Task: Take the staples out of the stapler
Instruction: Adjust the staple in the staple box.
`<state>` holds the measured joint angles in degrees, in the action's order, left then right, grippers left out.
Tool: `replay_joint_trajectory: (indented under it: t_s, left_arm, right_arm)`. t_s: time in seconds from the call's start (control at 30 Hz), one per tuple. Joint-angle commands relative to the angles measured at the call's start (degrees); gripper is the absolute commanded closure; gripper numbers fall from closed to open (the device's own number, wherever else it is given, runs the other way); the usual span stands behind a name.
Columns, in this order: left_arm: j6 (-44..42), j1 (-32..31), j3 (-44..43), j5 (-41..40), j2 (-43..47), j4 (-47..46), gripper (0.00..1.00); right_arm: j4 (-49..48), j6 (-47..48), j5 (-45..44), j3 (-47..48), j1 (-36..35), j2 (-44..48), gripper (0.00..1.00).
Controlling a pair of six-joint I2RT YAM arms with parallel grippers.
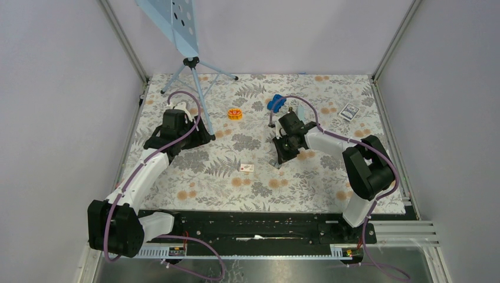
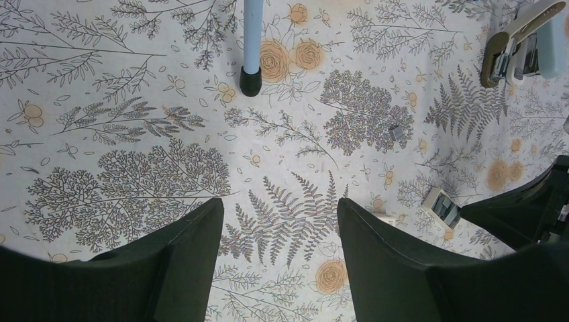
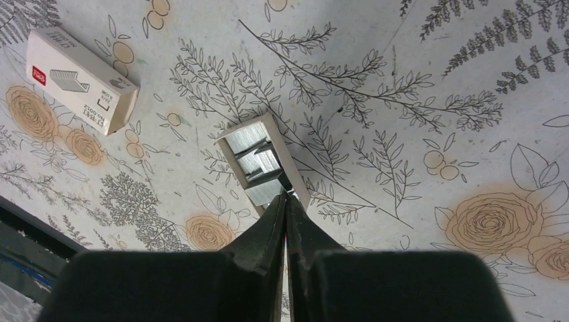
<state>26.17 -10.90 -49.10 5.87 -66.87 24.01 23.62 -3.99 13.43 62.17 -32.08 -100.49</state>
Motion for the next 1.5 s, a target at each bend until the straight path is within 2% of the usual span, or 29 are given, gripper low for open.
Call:
replay_joint_trajectory:
  t_s: [0.0,0.6,1.47]
  left_arm:
    - [0.5,0.4,0.0,0.8,-0.2,-2.4,0.33]
    - [0.5,0.7,-0.1,1.5,-0.5,-2.6,0.33]
    - [0.5,1.0,0.1,1.7,-0.4,-2.6,0.33]
  right_arm:
    - [1.0,1.6,2.5,2.6,-0.8,0.7,0.92]
    - [1.3,1.8,-0.1,5.6,-2.1,1.8,0.91]
    - [4.0,2.9,-2.7,4.9,-3.0,-3.2,0.91]
